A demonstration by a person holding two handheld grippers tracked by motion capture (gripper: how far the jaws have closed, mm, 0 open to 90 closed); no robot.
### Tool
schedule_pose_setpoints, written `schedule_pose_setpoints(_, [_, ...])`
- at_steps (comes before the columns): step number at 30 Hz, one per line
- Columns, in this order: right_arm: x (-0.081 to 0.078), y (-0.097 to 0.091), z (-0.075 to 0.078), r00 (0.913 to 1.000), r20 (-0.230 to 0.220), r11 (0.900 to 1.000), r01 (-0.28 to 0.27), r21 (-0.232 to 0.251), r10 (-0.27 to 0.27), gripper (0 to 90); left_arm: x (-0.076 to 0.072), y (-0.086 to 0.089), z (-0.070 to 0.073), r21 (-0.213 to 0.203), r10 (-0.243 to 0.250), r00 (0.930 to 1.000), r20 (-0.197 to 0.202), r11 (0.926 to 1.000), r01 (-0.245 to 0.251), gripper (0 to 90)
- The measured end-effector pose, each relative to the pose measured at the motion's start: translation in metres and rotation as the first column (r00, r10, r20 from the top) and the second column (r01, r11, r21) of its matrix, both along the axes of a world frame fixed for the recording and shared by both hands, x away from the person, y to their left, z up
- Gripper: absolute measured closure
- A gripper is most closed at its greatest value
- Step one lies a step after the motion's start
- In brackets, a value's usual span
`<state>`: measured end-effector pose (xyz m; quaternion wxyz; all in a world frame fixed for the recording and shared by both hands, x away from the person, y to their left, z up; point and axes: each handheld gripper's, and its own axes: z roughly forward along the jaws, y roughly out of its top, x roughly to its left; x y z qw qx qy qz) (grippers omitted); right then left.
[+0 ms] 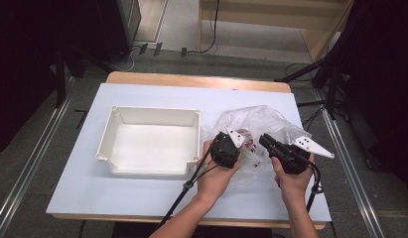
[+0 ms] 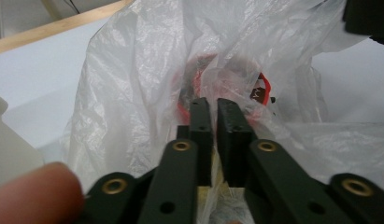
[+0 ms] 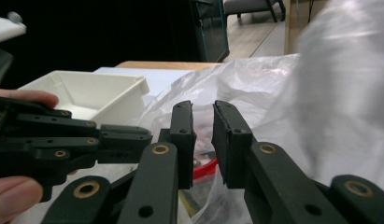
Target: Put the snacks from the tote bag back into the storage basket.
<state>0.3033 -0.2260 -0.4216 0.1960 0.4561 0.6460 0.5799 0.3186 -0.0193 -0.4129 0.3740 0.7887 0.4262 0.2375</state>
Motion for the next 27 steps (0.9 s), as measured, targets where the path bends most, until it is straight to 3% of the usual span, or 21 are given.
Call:
schedule_pose_setpoints(4, [-0.001,-0.003,0.003,0.9999,0.008,0.9999,0.009,0.011,-0.009,79.6,0.002,0.003,0.001,-0.004,0.015,0.9999,0.006,0.9999,-0.015,90.0])
schedule_pose_setpoints(7, [0.000,-0.005,0.003,0.9998,-0.002,0.9995,0.020,0.023,-0.020,79.6,0.005,0.002,0.000,0.022,0.058,0.9979,0.030,0.9980,-0.058,90.0])
schedule_pose_setpoints(9, [0.001,-0.005,0.002,0.9998,0.000,0.9996,0.021,0.019,-0.021,79.6,0.006,-0.002,-0.003,0.091,0.091,0.9929,0.077,0.9911,-0.098,90.0])
schedule_pose_setpoints(12, [0.001,-0.003,0.000,0.9999,-0.005,0.9998,0.016,0.013,-0.016,79.6,0.008,-0.008,-0.010,0.154,0.115,0.9881,0.102,0.9794,-0.130,90.0])
schedule_pose_setpoints(16, [0.001,-0.003,-0.002,0.9998,-0.015,0.9999,0.014,0.010,-0.013,79.6,0.011,-0.012,-0.022,0.187,0.128,0.9883,0.083,0.9722,-0.141,89.5])
schedule_pose_setpoints(18, [0.001,-0.001,-0.003,0.9997,-0.019,0.9999,0.012,0.011,-0.011,79.6,0.011,-0.014,-0.026,0.209,0.126,0.9878,0.091,0.9675,-0.143,89.2])
schedule_pose_setpoints(20, [0.001,-0.001,-0.003,0.9998,-0.016,0.9999,0.009,0.008,-0.009,79.6,0.011,-0.015,-0.030,0.214,0.129,0.9864,0.101,0.9655,-0.149,89.2])
schedule_pose_setpoints(23, [0.001,0.001,-0.003,0.9999,-0.015,1.0000,0.005,0.001,-0.005,79.2,0.013,-0.012,-0.035,0.202,0.133,0.9882,0.077,0.9685,-0.146,87.9])
schedule_pose_setpoints(27, [0.001,0.005,0.001,0.9999,-0.008,0.9999,-0.012,-0.002,0.012,74.2,0.009,-0.006,-0.031,0.144,0.145,0.9871,0.069,0.9777,-0.153,77.4])
